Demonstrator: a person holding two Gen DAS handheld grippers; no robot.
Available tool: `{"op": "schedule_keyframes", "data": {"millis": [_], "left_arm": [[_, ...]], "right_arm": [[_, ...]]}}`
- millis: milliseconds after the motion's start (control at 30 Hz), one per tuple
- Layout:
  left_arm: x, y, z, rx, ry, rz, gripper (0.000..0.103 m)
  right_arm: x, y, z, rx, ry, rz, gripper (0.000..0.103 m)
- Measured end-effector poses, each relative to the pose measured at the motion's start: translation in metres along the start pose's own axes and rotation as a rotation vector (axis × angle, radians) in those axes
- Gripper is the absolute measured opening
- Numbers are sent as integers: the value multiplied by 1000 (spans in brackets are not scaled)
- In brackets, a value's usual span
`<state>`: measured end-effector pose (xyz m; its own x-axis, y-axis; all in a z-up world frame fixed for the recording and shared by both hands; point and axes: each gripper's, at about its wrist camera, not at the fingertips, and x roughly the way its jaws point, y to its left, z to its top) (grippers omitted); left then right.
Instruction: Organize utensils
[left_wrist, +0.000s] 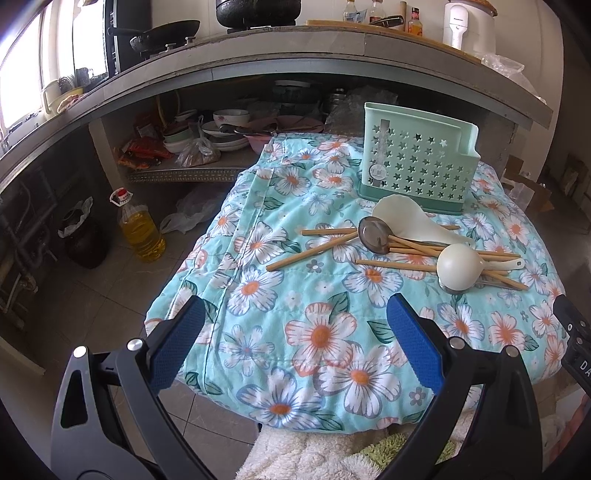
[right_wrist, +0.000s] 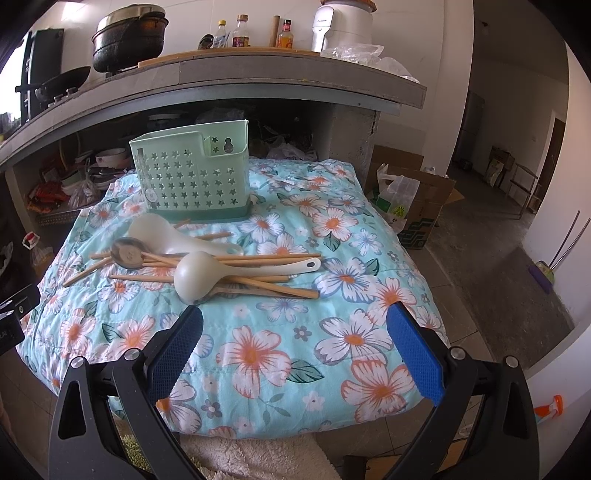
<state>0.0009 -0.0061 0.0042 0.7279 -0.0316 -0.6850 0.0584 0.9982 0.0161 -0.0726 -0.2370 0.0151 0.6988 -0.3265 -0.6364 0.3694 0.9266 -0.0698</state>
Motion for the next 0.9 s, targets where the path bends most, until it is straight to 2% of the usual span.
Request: {"op": "schedule_keyframes", "data": {"millis": [633, 900], "left_arm": [[2, 7, -5, 0, 10, 1, 95], [12, 6, -8, 12, 34, -6, 95]], "right_arm": [[1, 0, 0, 4, 4, 3, 97], [6, 6, -1, -32, 6, 16, 97]]}}
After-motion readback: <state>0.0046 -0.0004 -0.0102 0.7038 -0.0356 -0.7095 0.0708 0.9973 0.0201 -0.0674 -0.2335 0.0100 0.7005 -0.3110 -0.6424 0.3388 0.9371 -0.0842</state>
